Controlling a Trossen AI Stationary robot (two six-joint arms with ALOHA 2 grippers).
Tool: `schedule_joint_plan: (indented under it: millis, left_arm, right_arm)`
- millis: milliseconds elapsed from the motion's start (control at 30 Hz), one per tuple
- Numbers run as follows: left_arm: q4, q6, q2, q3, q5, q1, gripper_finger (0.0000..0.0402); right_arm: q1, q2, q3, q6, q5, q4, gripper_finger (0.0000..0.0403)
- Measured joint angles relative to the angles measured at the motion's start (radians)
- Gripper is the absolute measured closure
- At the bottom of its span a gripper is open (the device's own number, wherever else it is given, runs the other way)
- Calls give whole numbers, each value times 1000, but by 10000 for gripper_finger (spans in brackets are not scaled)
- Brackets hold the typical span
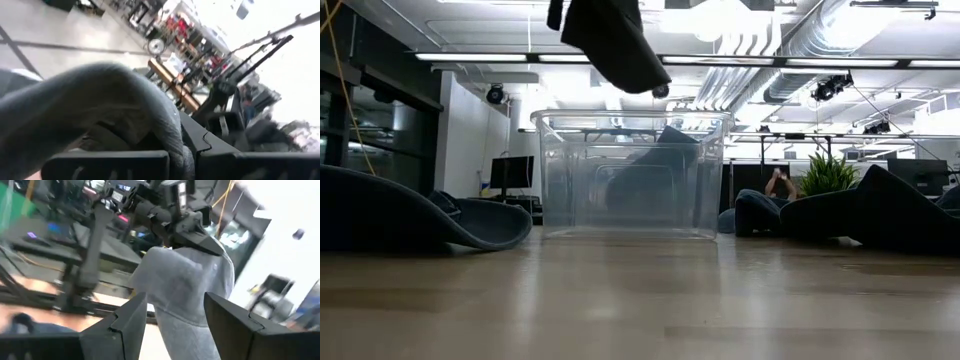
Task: Pick & Place hat
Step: Put the gray cap into the top transparent bin
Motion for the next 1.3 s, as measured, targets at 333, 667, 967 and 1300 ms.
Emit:
schedule_joint_plan:
  millis: [333,667,967,1300]
  left_arm:
    - [96,-39,0,0,-24,32,401]
    - [148,-57,0,0,-48,32,401]
    - [154,-72,1,0,-45,30,401]
    - [153,-76,1,0,-23,30,402]
  right_arm:
    - [-8,188,108,-371,129,88,210]
    - [-70,403,371,-597,363,43,210]
    - [-87,437,426,-598,399,57,210]
    - [-88,435,426,-683,330,67,210]
